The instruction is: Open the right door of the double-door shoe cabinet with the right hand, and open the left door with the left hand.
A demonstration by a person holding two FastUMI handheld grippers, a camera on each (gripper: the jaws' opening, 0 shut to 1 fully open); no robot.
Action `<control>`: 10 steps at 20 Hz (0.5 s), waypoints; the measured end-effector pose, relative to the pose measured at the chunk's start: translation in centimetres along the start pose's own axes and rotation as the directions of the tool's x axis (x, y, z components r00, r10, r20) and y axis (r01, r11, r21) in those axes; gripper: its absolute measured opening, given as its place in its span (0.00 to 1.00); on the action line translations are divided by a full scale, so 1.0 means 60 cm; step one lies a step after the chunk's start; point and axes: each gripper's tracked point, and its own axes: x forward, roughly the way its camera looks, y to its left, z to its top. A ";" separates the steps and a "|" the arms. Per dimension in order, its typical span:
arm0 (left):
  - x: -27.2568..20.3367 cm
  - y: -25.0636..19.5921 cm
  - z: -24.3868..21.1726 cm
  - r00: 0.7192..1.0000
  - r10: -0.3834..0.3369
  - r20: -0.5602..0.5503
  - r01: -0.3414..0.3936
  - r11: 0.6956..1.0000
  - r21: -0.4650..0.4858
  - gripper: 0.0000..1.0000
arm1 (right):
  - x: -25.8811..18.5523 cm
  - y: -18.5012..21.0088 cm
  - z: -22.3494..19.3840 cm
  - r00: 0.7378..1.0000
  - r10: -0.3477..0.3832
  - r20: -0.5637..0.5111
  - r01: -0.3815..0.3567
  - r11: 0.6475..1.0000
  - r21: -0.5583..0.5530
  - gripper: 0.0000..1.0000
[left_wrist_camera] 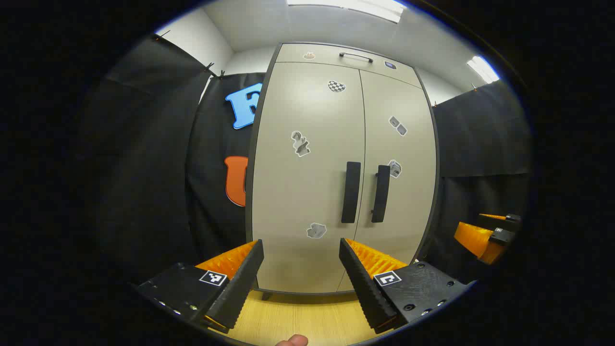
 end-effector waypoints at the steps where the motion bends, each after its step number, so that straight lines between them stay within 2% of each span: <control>1: 0.002 0.001 0.004 1.000 0.004 0.008 -0.004 1.000 -0.003 0.95 | 0.001 -0.001 0.001 1.000 -0.003 0.002 0.003 1.000 -0.001 0.99; 10: 0.000 -0.020 0.011 1.000 -0.003 0.027 0.003 1.000 0.016 0.95 | 0.013 0.002 -0.010 1.000 0.029 -0.005 -0.028 0.999 0.015 0.99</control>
